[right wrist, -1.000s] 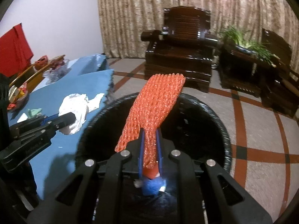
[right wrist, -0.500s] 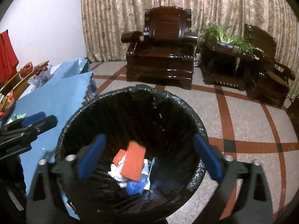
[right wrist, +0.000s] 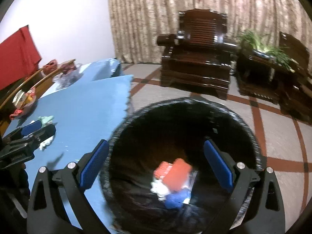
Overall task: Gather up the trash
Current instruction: 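Move both open tools back over the table toward the remaining trash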
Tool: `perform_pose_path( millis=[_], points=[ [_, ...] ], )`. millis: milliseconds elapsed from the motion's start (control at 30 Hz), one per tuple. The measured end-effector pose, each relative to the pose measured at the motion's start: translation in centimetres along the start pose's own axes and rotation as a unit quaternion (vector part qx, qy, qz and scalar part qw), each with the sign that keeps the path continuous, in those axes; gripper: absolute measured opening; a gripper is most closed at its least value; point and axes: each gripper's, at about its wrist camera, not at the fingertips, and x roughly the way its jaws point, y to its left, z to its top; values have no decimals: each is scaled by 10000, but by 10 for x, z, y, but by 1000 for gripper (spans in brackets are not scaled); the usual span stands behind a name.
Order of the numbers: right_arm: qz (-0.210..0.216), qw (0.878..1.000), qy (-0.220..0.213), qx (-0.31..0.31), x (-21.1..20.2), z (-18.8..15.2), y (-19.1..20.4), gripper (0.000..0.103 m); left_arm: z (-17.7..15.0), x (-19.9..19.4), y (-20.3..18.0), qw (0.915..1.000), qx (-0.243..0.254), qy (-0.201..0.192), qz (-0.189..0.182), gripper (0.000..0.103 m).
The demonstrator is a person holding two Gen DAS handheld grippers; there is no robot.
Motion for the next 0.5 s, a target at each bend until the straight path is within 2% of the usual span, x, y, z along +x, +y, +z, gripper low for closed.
perform_pose_path(
  millis=[233,500],
  points=[
    [438,9985,-5,-343,16,10,58,95,-9,-25,57,9977,-268,-165,600,91],
    [778,9947,22,-670,38,15,118,95,-24,-40,113,9911,-533,-222,1198,90]
  ],
)
